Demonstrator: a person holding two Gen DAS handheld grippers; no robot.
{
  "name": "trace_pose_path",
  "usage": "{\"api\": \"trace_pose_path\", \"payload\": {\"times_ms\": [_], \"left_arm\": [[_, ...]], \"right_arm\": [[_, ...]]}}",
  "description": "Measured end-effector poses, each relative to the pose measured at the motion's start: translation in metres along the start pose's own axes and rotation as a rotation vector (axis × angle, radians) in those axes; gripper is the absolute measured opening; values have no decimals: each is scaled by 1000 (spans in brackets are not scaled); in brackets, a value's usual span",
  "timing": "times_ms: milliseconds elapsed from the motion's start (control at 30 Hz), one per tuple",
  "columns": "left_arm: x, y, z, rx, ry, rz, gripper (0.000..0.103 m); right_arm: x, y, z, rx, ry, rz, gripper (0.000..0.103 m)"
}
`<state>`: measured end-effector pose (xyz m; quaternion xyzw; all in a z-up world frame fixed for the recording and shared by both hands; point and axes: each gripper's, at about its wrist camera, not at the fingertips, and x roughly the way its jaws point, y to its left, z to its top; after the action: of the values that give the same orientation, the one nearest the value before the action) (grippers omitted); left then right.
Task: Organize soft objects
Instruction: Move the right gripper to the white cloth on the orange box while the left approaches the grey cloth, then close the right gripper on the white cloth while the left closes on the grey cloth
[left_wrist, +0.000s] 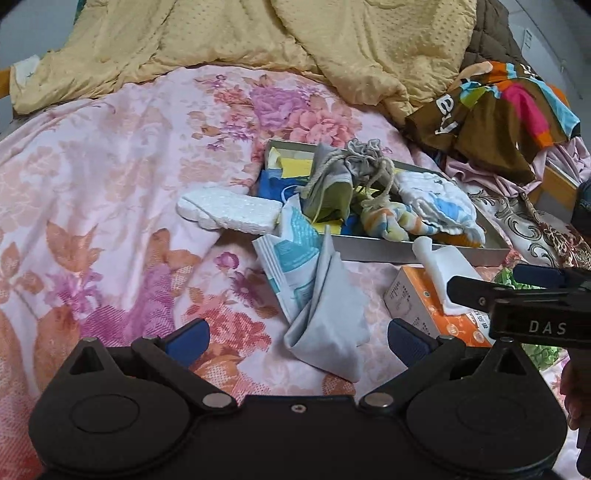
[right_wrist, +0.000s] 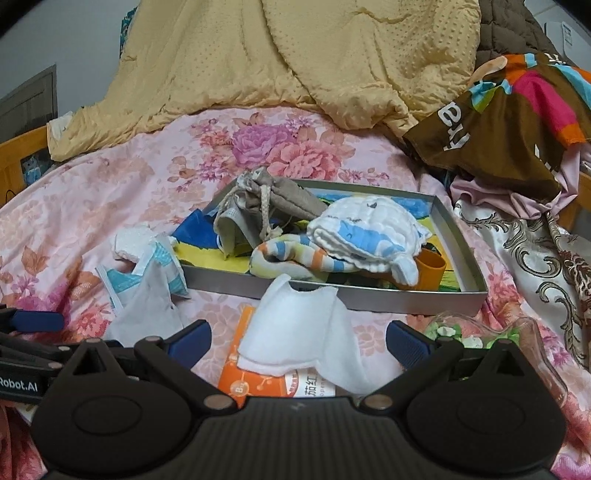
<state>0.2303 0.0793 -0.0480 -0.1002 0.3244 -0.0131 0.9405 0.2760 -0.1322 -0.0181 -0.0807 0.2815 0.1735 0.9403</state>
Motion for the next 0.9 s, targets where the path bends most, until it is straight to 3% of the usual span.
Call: {"api": "trace_pose_path", "payload": {"times_ms": [533, 833, 900], "left_arm": [[16, -9, -1, 68, -4, -85, 100], [24, -3, -1, 52, 57, -133, 73], [27, -2, -1, 50, 76, -141, 60]], "right_arm": [[19, -1, 1, -15, 31, -6, 92], [24, 2, -3, -30, 67, -11, 84], [25, 2, -3, -28, 71, -8, 84]]}}
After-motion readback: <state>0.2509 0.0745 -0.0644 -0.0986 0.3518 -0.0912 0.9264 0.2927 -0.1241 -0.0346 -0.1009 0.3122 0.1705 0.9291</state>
